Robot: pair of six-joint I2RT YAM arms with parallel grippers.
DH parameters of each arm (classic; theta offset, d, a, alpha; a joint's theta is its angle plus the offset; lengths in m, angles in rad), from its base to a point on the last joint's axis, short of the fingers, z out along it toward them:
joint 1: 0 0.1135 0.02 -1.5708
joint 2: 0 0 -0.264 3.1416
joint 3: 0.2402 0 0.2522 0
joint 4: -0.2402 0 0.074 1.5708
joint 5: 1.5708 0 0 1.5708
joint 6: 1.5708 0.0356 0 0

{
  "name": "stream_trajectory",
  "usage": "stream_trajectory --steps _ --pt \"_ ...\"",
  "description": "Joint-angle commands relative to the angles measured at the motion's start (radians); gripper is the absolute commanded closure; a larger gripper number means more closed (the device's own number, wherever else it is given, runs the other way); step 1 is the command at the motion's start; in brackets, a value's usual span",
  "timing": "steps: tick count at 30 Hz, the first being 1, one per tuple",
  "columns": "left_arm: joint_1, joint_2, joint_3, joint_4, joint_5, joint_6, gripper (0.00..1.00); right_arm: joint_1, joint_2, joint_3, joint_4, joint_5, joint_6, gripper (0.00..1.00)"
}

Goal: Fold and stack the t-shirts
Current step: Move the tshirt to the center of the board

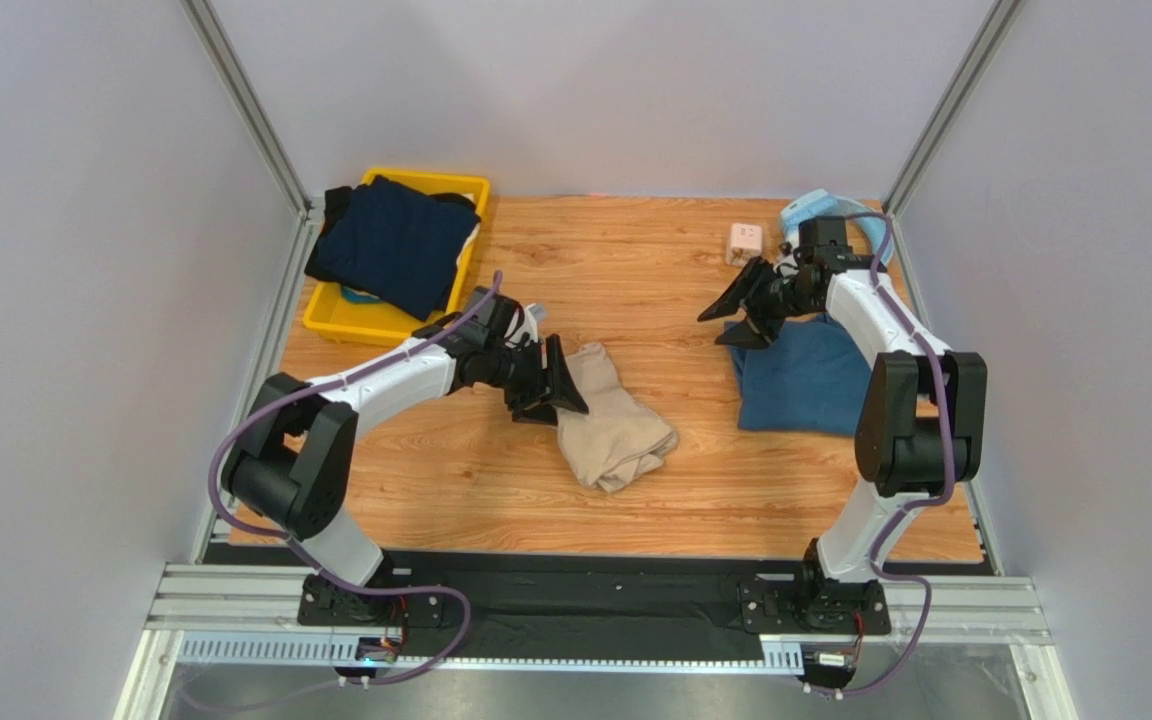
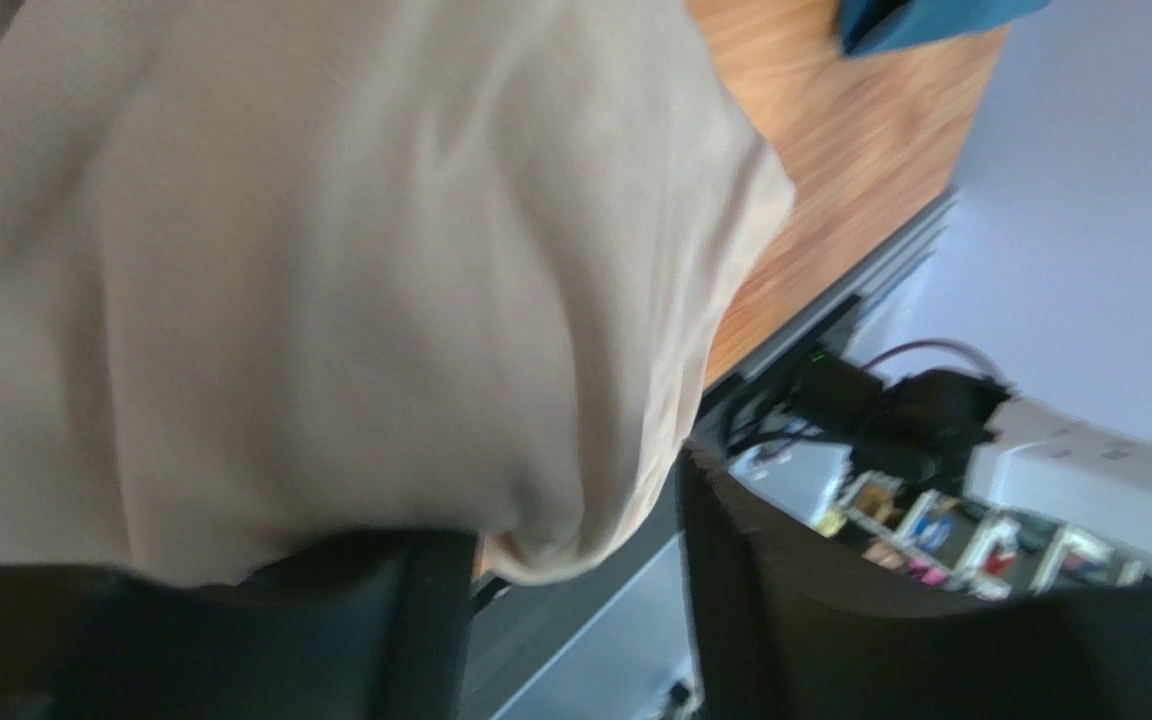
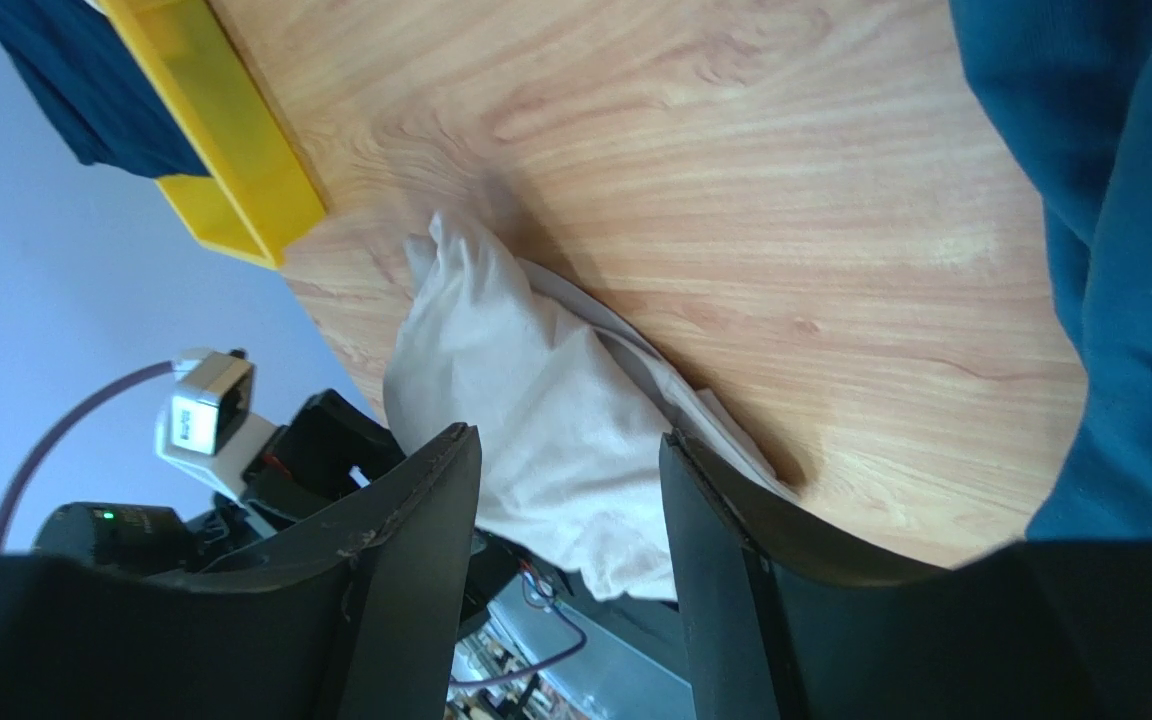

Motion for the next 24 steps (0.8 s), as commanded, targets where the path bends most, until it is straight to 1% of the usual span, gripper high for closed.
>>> stream_trajectory --steps 1,3,5,10,11,14,18,21,24 --pt "0.000 -0.068 0.023 -0.125 -0.050 0.066 0.24 0.014 -0.038 -0.077 -0.024 -0.040 -0.066 0.46" --pt "0.001 -0.074 0.039 -0.183 -0.055 0.106 0.24 0.024 -0.030 -0.113 -0.012 -0.055 -0.076 0.47" --pt "0.001 -0.095 0.034 -0.197 -0.060 0.122 0.25 0.043 -0.030 -0.133 0.006 -0.084 -0.077 0.47" --pt "0.009 -0.160 0.049 -0.251 -0.139 0.137 0.25 0.170 0.019 -0.153 0.020 -0.118 -0.102 0.47" --pt "0.018 -0.169 0.054 -0.258 -0.146 0.137 0.24 0.208 0.031 -0.153 0.022 -0.106 -0.106 0.47" --pt "0.047 -0.195 0.063 -0.269 -0.150 0.143 0.24 0.263 0.075 -0.145 0.028 -0.096 -0.115 0.47" --pt "0.080 -0.233 0.053 -0.298 -0.163 0.165 0.24 0.299 0.120 -0.130 0.023 -0.089 -0.125 0.47" --pt "0.099 -0.269 0.024 -0.301 -0.176 0.172 0.25 0.307 0.132 -0.122 0.014 -0.057 -0.135 0.48" --pt "0.109 -0.298 -0.009 -0.298 -0.181 0.168 0.25 0.305 0.145 -0.111 0.014 -0.056 -0.149 0.47"
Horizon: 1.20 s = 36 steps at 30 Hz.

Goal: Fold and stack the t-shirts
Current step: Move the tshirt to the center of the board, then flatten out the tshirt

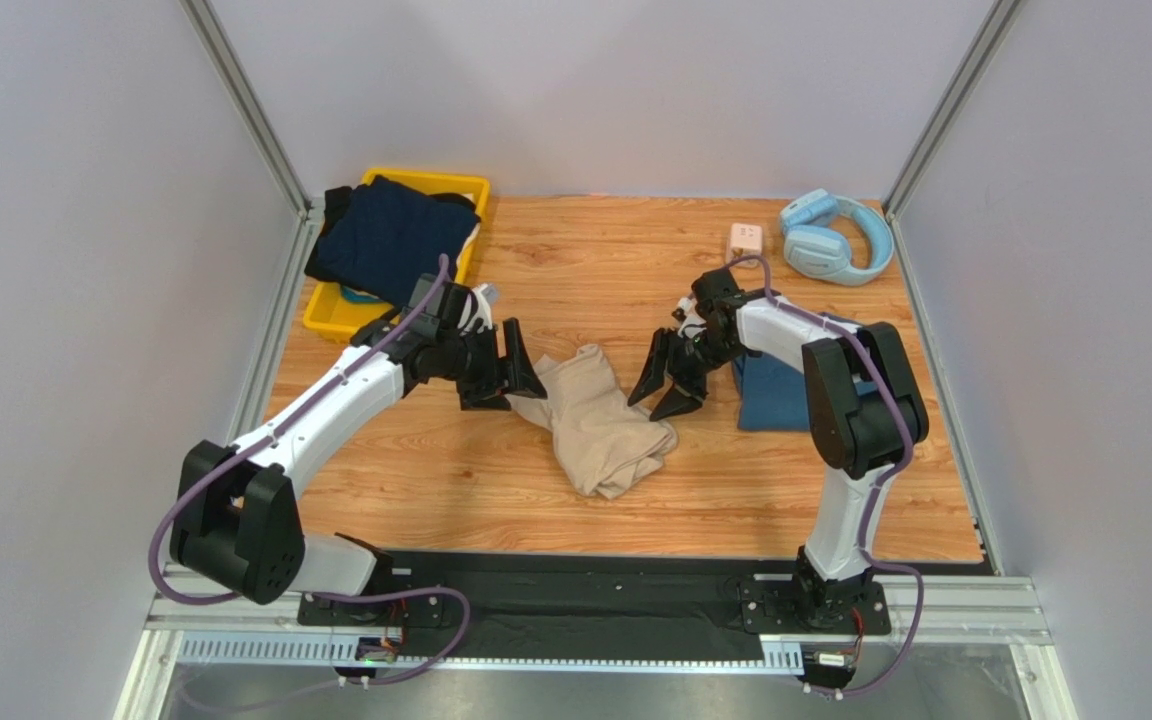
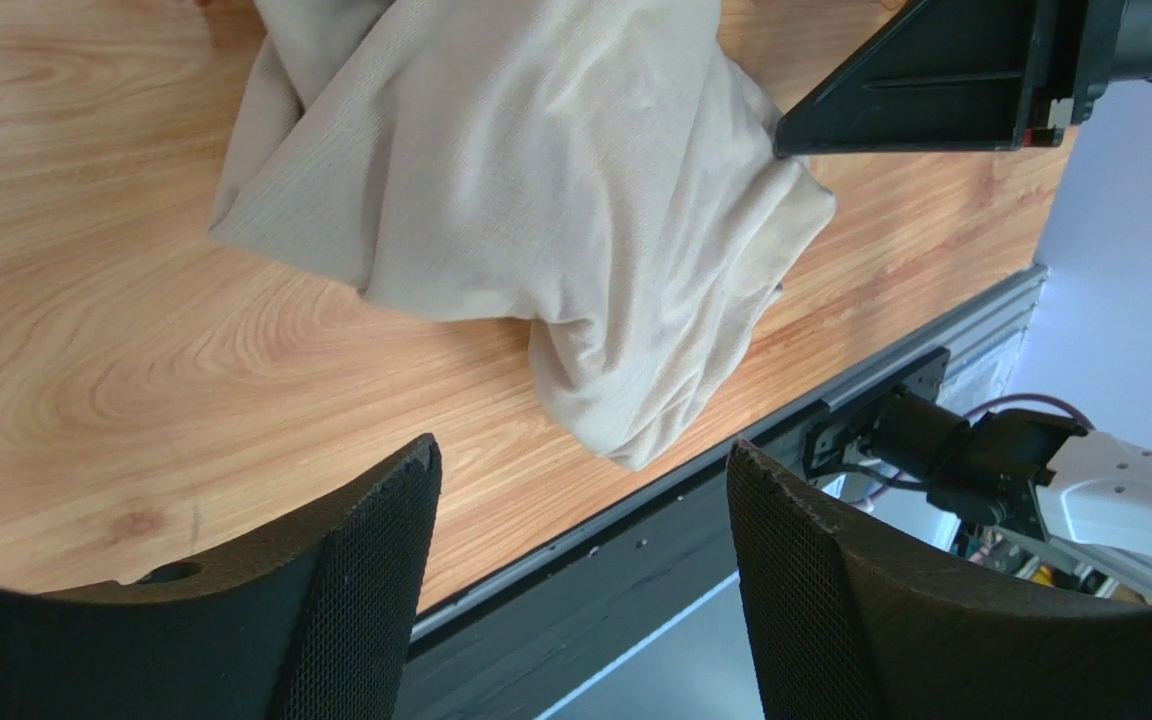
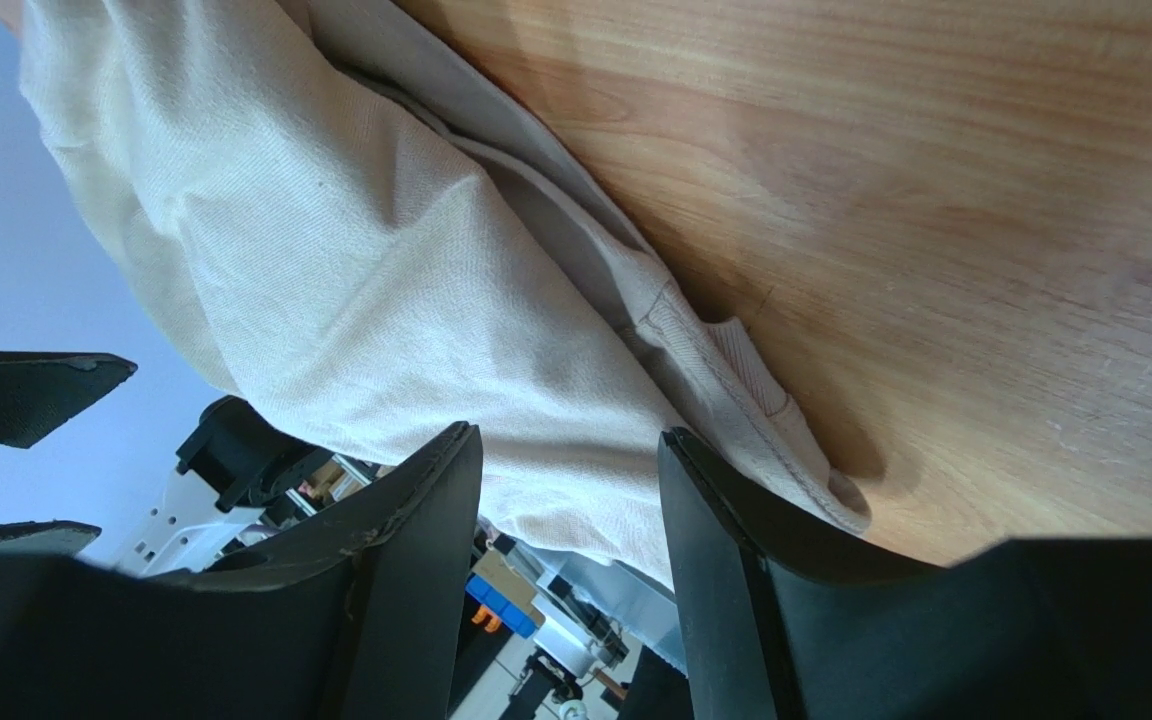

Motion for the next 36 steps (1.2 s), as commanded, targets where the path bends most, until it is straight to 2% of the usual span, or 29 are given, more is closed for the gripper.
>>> stream_trajectory --steps 1,15,18,19,20,21,28,36 --pt "0.013 -0.066 -0.037 -0.019 -0.017 0.019 0.25 0.000 0.016 0.044 0.006 0.006 -0.042 0.47" --pt "0.015 -0.092 -0.100 0.004 -0.017 0.007 0.26 0.030 0.087 0.079 -0.046 -0.026 -0.092 0.49" --pt "0.015 -0.089 -0.088 -0.008 -0.018 0.016 0.26 0.049 0.085 0.073 -0.034 -0.035 -0.088 0.60" --pt "0.015 -0.090 -0.085 -0.020 -0.023 0.017 0.26 0.055 0.085 0.073 -0.029 -0.044 -0.085 0.79" --pt "0.015 -0.095 -0.082 -0.024 -0.028 0.019 0.26 0.062 0.090 0.075 -0.026 -0.051 -0.080 0.93" --pt "0.015 -0.107 -0.083 -0.028 -0.041 0.020 0.26 0.065 0.092 0.078 -0.028 -0.060 -0.075 1.00" --pt "0.024 -0.184 -0.147 -0.021 -0.092 -0.007 0.26 0.064 0.035 0.137 -0.087 -0.028 -0.086 1.00" --pt "0.122 -0.260 -0.152 -0.054 -0.130 0.028 0.26 -0.089 -0.094 0.335 -0.206 -0.029 -0.080 1.00"
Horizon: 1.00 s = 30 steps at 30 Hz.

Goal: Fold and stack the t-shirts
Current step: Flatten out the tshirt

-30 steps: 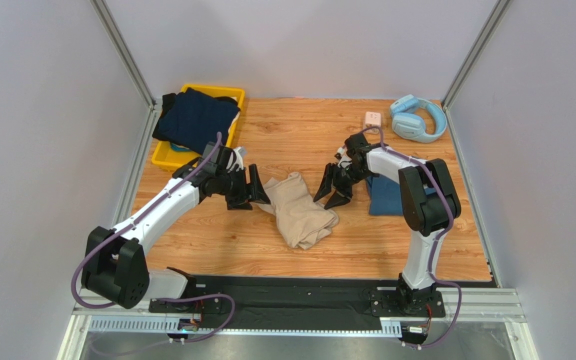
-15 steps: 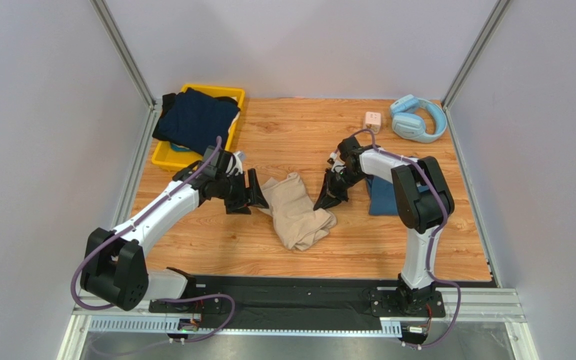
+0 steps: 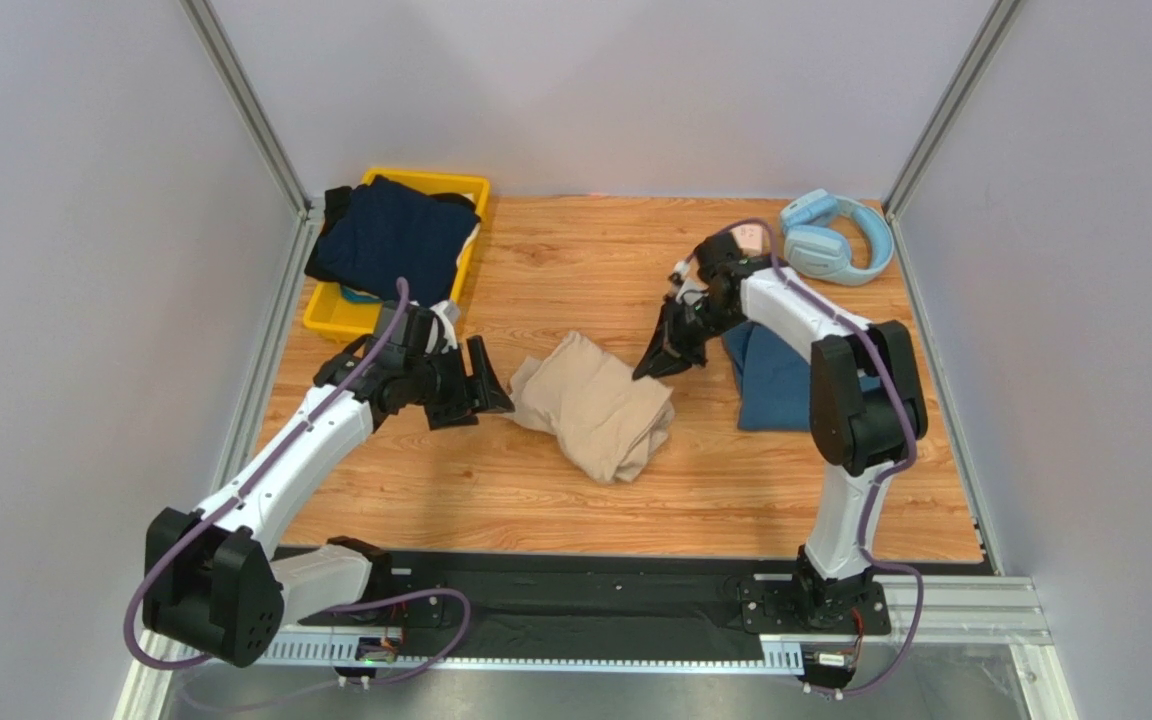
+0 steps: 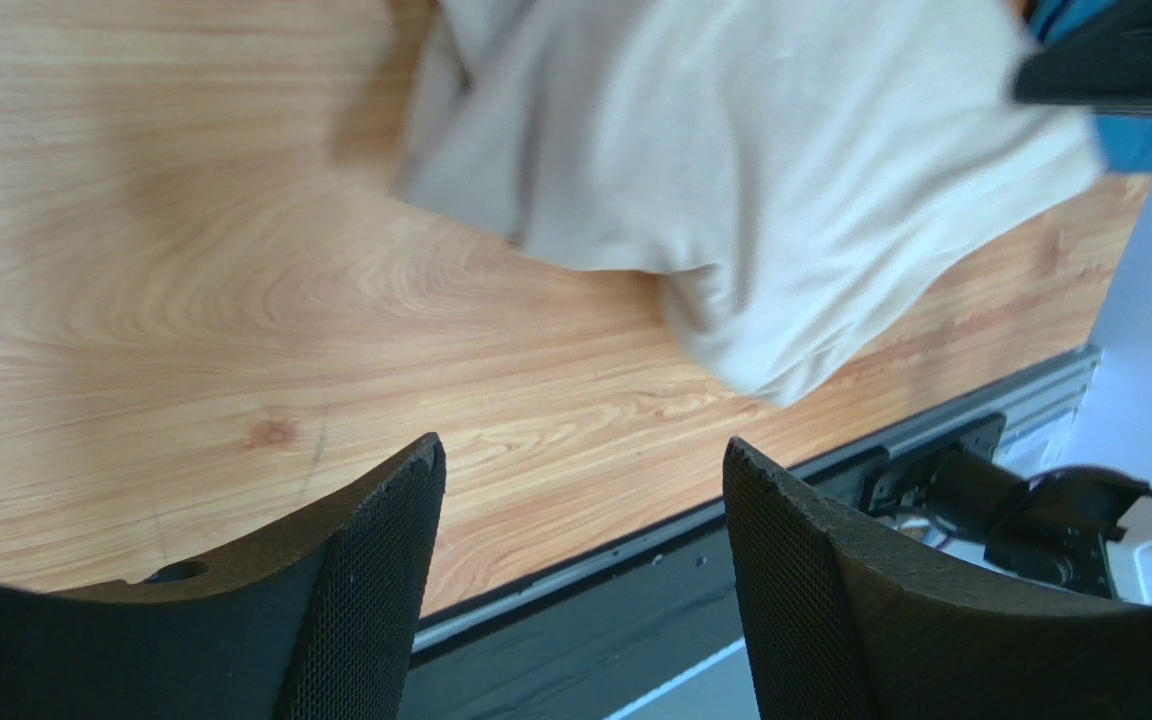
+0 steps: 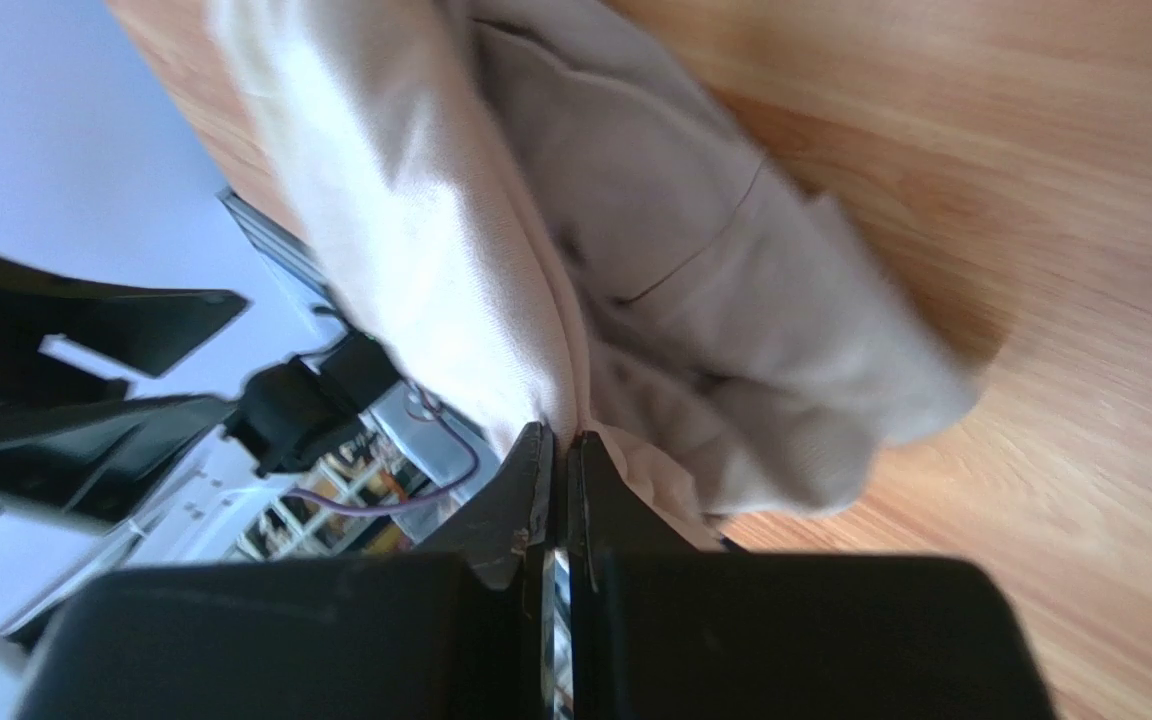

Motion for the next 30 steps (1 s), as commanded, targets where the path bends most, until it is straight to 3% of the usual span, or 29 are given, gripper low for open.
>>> stream_trajectory --steps 1,8,15,24,28,30 --pt "0.064 -0.053 0.001 -0.021 -0.032 0.026 0.26 -0.130 -0.141 0.181 -0.103 -0.006 -0.008 1.00" --pt "0.129 0.009 0.053 -0.023 -0.008 0.071 0.26 -0.257 -0.182 0.489 -0.270 -0.037 -0.035 1.00" --pt "0.139 0.071 0.130 -0.013 -0.009 0.080 0.26 -0.221 -0.247 0.549 -0.184 -0.150 0.113 1.00" --pt "0.195 0.095 0.185 -0.038 -0.020 0.098 0.27 0.137 -0.196 0.441 -0.059 -0.152 0.207 1.00" --pt "0.248 0.074 0.207 -0.064 -0.031 0.108 0.27 0.284 -0.010 0.339 -0.034 -0.233 0.204 1.00" --pt "0.282 0.059 0.214 -0.078 -0.034 0.118 0.27 0.303 0.076 0.322 -0.076 -0.305 0.180 0.86"
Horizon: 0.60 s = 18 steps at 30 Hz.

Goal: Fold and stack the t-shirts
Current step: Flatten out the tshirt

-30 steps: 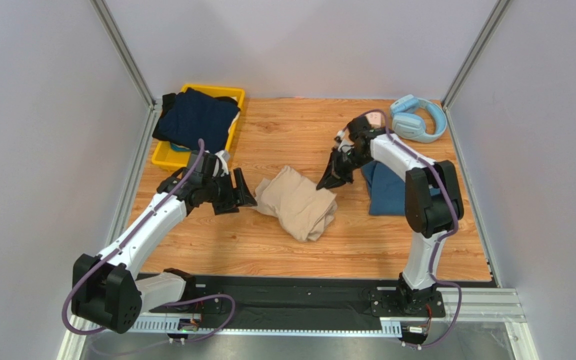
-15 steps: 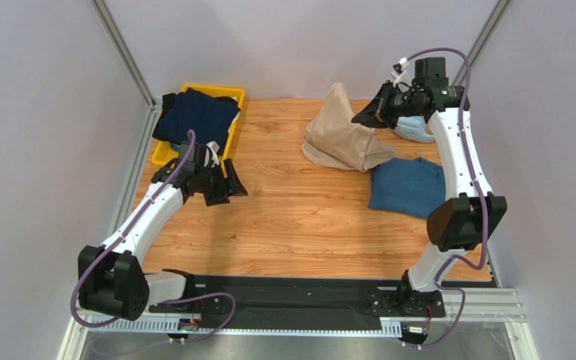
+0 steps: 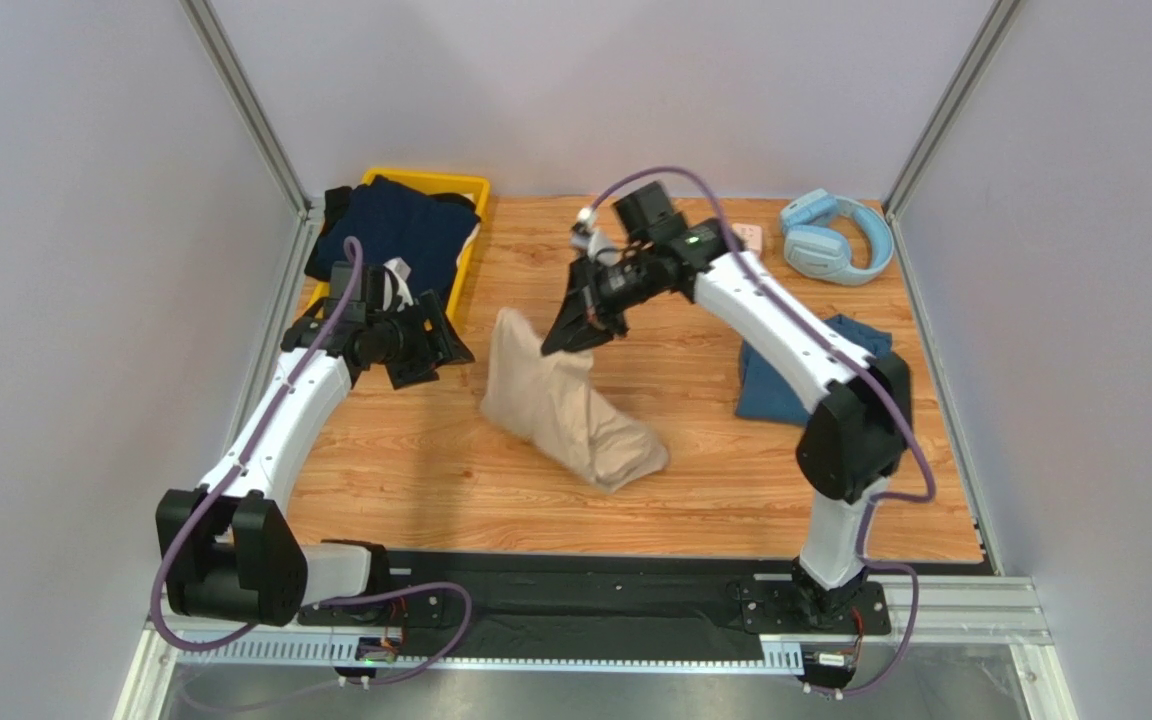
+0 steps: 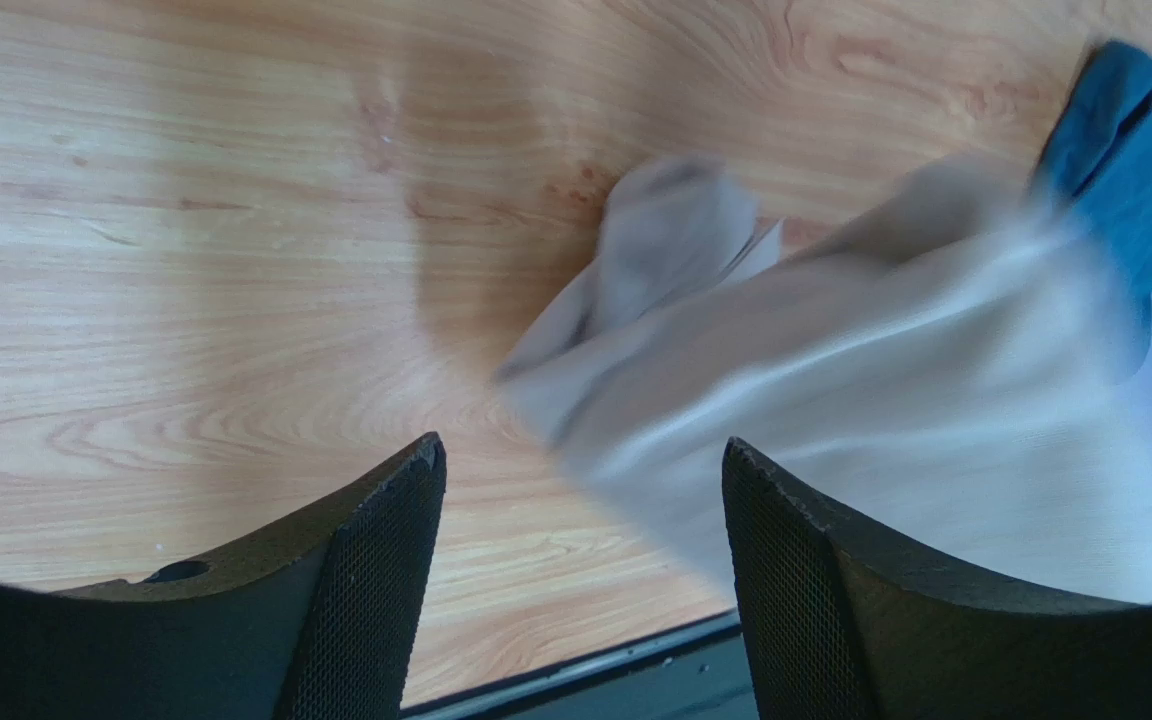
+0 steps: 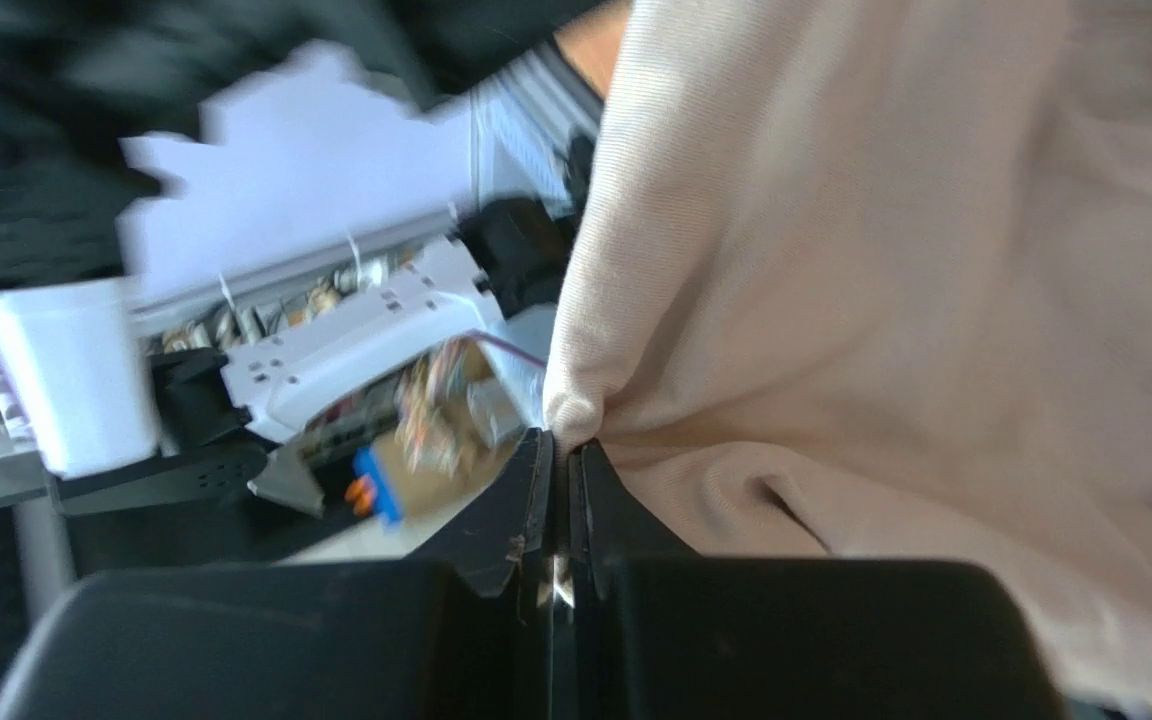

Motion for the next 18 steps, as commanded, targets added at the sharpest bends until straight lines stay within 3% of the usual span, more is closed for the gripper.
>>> stream_trajectory --steps 1,6,8,9,14,18 --pt "0.061 -0.045 0.047 -0.038 -0.015 0.041 0.27 0.060 0.209 -0.071 -0.023 -0.189 0.003 0.85" --pt "0.102 -0.072 0.042 -0.083 -0.030 0.070 0.27 0.065 0.279 0.003 -0.106 -0.109 -0.060 0.84" --pt "0.102 -0.091 0.031 -0.081 -0.034 0.073 0.27 0.068 0.302 0.017 -0.104 -0.126 -0.062 0.92" --pt "0.125 -0.091 0.024 -0.081 -0.034 0.070 0.27 0.069 0.306 0.015 -0.104 -0.128 -0.063 1.00" --pt "0.133 -0.072 0.019 -0.077 -0.024 0.067 0.27 0.048 0.264 0.011 -0.076 -0.066 -0.071 1.00" --pt "0.133 -0.063 0.014 -0.063 -0.016 0.061 0.27 -0.036 0.205 -0.031 -0.035 -0.067 -0.072 1.00"
